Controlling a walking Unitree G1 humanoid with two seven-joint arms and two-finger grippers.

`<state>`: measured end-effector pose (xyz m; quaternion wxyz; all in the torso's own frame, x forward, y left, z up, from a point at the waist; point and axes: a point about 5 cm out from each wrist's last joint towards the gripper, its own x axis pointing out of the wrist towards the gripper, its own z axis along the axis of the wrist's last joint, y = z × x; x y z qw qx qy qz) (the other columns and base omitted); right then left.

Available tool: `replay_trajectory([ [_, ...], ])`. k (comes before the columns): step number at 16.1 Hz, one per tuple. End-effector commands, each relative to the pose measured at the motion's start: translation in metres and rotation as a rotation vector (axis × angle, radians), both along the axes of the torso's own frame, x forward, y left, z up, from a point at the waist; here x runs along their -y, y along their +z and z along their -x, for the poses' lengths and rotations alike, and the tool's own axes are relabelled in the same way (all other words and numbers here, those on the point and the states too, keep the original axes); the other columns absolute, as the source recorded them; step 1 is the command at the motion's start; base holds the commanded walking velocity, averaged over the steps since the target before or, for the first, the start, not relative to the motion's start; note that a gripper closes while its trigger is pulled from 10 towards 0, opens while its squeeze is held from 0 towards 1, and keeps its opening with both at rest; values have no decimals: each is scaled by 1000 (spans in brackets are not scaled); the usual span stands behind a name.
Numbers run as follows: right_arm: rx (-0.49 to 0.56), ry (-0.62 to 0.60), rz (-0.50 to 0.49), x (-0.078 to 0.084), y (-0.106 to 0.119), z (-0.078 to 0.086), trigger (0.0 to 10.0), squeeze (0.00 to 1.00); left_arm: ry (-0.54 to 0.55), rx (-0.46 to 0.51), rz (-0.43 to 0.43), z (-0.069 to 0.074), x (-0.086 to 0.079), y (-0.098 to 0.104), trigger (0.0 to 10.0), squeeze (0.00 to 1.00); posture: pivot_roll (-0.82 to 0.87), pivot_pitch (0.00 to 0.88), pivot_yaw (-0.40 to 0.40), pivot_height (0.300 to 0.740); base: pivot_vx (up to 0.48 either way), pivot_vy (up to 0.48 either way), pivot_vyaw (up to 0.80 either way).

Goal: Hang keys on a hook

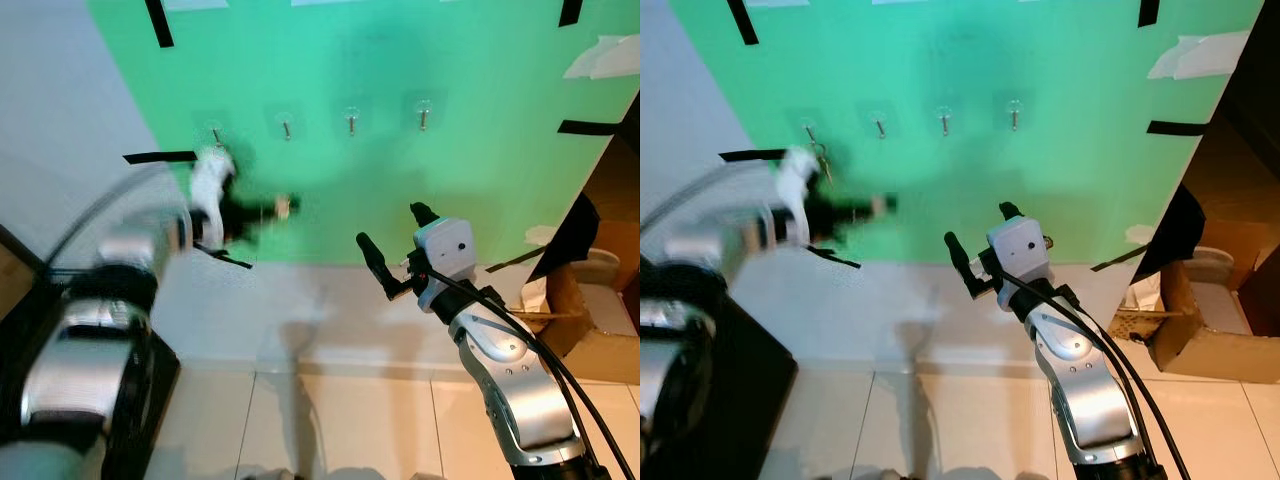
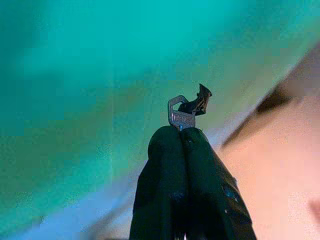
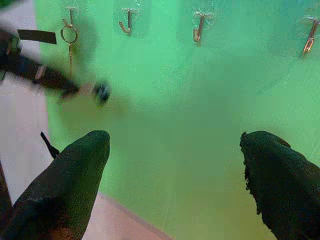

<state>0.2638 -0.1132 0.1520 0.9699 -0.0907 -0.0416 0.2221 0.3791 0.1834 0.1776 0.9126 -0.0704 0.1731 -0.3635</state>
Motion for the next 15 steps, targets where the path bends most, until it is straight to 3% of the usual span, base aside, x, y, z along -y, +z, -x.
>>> replay_trajectory([
  [1,-9,11,-1,-3,-1,-1,10000,0,23,7,57,-1,-6,9,10000,0,-103,0,156,740,0,0,0],
  [5,-7,9,-2,-3,-1,0,10000,0,-69,54,130,1,0,24,10000,0,-98,0,156,740,0,0,0],
  [9,-4,3,-2,-3,-1,0,10000,0,-42,86,171,-1,0,30,10000,0,-107,0,165,740,0,0,0],
  [15,3,18,8,-4,0,0,10000,0,28,144,161,2,-16,34,10000,0,-99,0,146,740,0,0,0],
])
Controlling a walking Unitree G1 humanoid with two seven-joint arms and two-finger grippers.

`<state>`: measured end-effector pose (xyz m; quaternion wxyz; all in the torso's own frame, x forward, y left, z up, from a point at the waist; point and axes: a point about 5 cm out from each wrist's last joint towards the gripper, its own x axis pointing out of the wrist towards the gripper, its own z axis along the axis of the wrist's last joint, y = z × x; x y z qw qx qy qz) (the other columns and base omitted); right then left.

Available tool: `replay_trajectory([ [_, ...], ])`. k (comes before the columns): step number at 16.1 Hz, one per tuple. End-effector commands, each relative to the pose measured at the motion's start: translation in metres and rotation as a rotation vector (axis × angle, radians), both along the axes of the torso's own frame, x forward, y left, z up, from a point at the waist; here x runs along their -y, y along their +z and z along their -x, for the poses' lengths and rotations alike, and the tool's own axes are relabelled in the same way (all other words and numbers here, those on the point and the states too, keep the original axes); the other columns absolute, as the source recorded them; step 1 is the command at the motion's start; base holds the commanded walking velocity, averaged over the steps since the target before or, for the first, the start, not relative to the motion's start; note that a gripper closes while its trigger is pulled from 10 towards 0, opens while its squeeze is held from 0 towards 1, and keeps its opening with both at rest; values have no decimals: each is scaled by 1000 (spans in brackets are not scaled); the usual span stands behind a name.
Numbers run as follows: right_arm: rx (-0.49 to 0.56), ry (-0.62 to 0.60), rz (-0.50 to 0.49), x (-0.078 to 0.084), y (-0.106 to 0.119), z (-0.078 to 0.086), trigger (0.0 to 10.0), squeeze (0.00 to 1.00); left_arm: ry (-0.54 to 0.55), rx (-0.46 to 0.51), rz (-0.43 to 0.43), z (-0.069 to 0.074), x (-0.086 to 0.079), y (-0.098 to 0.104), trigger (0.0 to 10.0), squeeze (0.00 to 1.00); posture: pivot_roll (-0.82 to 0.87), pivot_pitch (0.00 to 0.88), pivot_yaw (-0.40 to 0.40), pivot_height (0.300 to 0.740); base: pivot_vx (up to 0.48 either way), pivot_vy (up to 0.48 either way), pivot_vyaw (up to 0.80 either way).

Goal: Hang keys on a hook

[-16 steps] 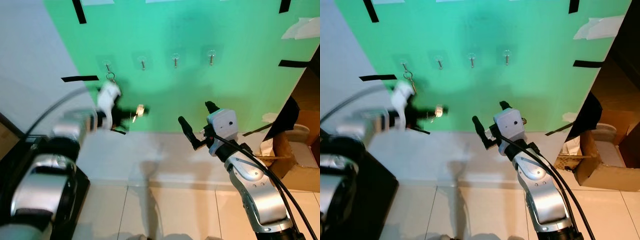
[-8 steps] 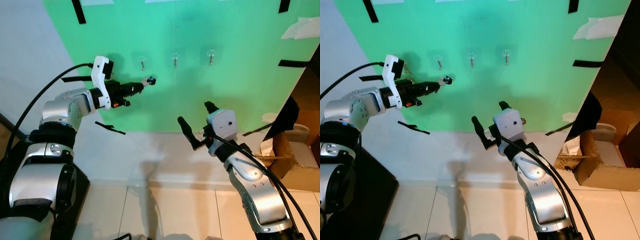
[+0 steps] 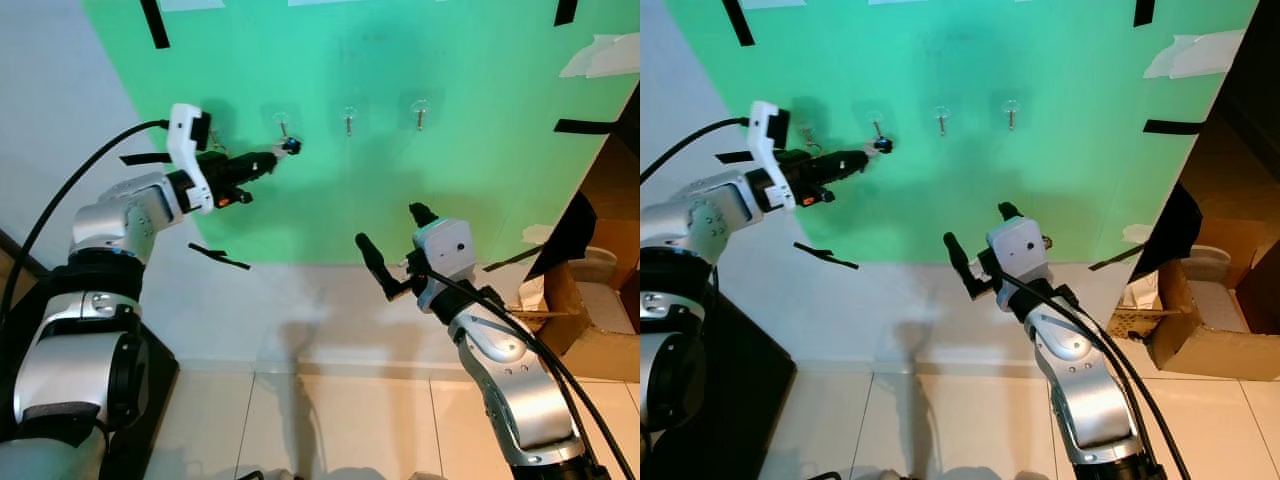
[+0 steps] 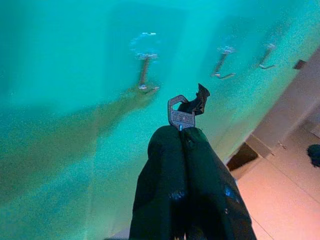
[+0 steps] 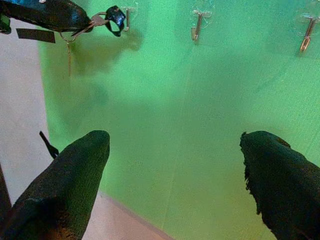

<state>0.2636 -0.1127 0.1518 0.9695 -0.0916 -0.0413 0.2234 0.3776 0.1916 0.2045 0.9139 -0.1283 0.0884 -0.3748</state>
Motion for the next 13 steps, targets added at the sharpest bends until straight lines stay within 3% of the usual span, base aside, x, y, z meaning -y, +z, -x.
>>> replay_trajectory([
  [1,4,22,8,-5,0,-1,10000,0,50,31,-2,-1,-10,7,10000,0,-95,0,141,740,0,0,0],
  [7,19,36,14,-9,3,-1,10000,0,157,24,20,-10,-9,7,10000,0,-103,0,143,740,0,0,0],
  [13,83,62,-59,-12,17,-2,10000,0,140,42,52,-16,3,13,10000,0,-101,0,137,740,0,0,0],
])
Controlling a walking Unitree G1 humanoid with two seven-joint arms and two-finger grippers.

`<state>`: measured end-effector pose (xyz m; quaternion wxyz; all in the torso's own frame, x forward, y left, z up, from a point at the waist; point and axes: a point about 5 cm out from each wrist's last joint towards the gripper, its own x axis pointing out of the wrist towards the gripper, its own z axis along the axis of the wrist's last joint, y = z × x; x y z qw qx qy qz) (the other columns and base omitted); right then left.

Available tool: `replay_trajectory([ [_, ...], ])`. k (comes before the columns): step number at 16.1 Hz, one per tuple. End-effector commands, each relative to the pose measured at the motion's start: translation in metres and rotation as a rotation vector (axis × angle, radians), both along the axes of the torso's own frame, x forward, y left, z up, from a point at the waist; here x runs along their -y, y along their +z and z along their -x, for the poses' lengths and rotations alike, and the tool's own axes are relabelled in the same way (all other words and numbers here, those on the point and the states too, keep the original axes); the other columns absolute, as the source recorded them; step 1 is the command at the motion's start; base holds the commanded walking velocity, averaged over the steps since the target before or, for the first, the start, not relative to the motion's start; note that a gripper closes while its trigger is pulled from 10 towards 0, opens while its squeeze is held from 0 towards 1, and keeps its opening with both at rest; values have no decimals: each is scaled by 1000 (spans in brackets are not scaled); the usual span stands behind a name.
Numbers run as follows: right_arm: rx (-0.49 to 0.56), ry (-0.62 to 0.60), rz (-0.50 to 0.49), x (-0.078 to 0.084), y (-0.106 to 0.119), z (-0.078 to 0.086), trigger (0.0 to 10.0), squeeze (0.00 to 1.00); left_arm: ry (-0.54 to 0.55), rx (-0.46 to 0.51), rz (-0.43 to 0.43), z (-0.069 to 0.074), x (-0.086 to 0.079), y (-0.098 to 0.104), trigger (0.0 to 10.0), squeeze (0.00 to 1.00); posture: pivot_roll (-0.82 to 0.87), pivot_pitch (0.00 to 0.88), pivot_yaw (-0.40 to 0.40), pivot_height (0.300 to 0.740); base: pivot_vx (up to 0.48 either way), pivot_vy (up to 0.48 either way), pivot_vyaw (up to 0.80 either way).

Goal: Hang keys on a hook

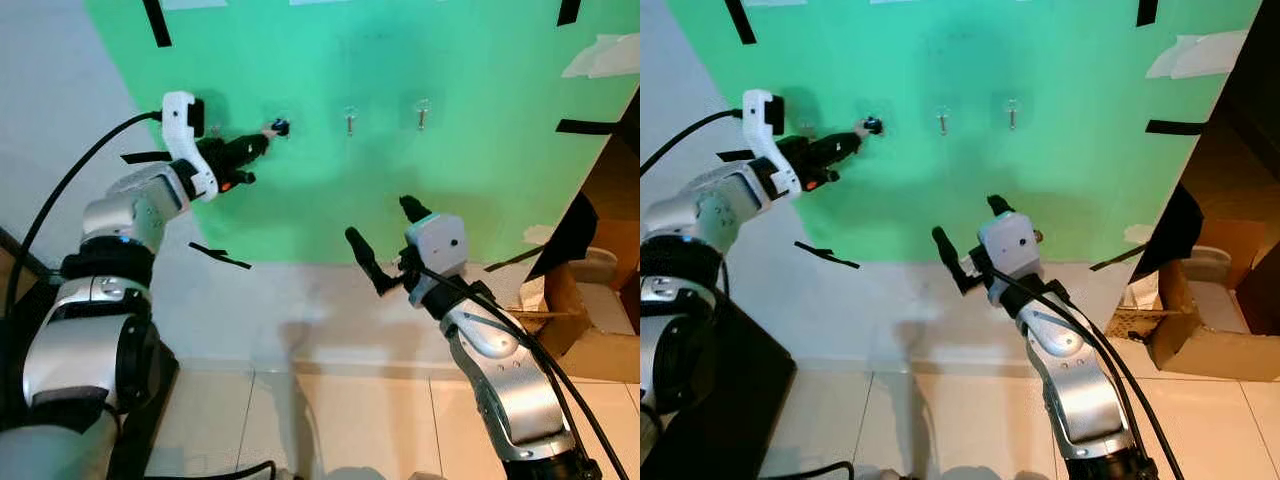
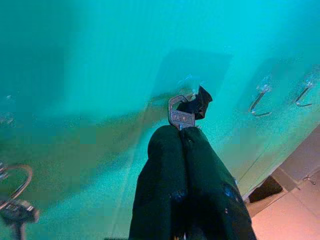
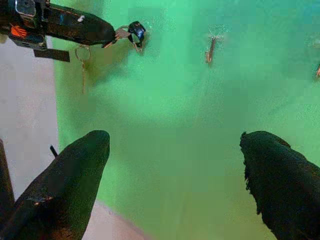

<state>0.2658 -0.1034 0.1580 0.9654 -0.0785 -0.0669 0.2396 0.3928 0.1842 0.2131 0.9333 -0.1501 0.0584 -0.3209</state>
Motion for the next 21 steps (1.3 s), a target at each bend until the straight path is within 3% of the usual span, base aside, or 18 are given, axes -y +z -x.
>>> replay_trajectory([
  [1,43,23,-27,-3,12,-1,10000,0,5,17,2,-3,1,6,10000,0,-101,0,135,740,0,0,0],
  [5,50,14,-22,-3,11,-2,10000,0,0,1,-60,-6,10,-1,10000,0,-111,0,148,740,0,0,0],
  [8,50,4,-18,-1,10,0,10000,0,9,-12,-99,-4,6,-8,10000,0,-116,0,158,740,0,0,0],
  [12,51,3,-16,-1,11,-1,10000,0,44,16,-89,-4,-5,-3,10000,0,-108,0,153,740,0,0,0],
  [15,53,12,-15,-2,11,-2,10000,0,49,88,-7,-5,-10,13,10000,0,-95,0,141,740,0,0,0],
  [21,48,14,-16,-3,10,-2,10000,0,-1,47,-77,-2,-4,-2,10000,0,-97,0,146,740,0,0,0],
])
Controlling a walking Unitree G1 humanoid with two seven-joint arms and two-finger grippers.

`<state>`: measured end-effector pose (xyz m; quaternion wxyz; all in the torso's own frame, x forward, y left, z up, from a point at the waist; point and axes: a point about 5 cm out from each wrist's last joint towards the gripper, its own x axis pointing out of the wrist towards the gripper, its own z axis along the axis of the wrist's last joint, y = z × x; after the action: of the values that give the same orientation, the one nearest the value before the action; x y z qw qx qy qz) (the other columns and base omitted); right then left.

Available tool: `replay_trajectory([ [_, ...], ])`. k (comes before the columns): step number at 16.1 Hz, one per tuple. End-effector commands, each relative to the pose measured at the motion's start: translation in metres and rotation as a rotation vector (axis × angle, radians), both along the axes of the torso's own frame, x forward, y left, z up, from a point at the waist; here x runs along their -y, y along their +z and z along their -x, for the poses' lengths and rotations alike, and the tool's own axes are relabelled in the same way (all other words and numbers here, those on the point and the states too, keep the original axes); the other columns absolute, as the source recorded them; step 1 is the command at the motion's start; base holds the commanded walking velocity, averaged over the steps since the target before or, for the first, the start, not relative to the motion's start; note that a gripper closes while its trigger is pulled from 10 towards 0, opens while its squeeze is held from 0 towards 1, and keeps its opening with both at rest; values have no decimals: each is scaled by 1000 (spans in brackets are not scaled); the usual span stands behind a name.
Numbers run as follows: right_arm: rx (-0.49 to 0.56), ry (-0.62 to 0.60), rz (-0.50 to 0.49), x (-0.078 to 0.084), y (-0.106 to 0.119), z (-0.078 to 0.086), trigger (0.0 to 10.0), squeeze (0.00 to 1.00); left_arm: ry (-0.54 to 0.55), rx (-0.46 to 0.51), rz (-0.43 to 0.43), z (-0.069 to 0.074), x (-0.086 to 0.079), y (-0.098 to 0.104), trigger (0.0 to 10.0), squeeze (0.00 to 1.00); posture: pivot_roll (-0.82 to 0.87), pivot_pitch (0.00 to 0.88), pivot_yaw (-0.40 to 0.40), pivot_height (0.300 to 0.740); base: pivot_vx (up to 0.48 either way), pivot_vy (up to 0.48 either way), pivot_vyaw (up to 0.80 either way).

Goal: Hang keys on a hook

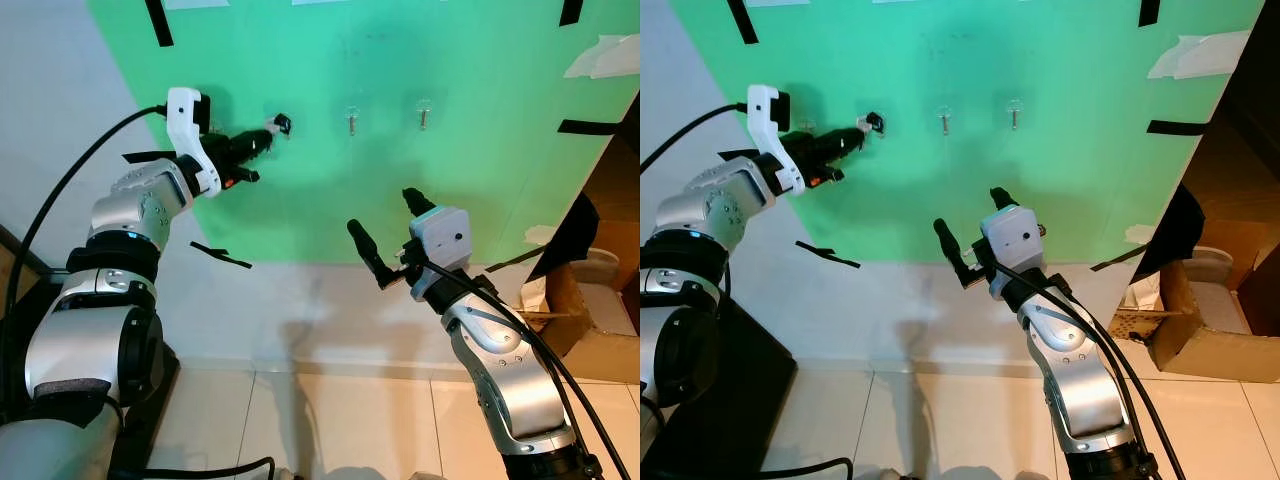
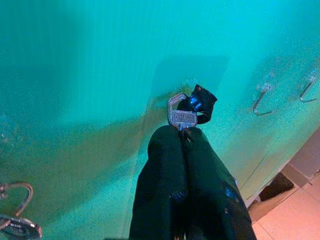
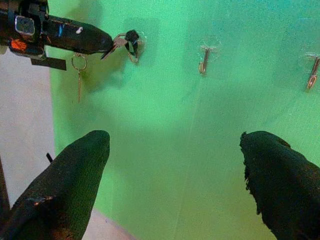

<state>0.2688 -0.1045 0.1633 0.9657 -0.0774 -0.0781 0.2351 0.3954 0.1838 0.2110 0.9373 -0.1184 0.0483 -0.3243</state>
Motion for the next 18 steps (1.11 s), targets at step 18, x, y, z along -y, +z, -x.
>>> replay_trajectory([
  [18,22,33,4,-6,3,0,10000,0,-39,-66,-78,13,-4,-25,10000,0,-91,0,140,740,0,0,0],
])
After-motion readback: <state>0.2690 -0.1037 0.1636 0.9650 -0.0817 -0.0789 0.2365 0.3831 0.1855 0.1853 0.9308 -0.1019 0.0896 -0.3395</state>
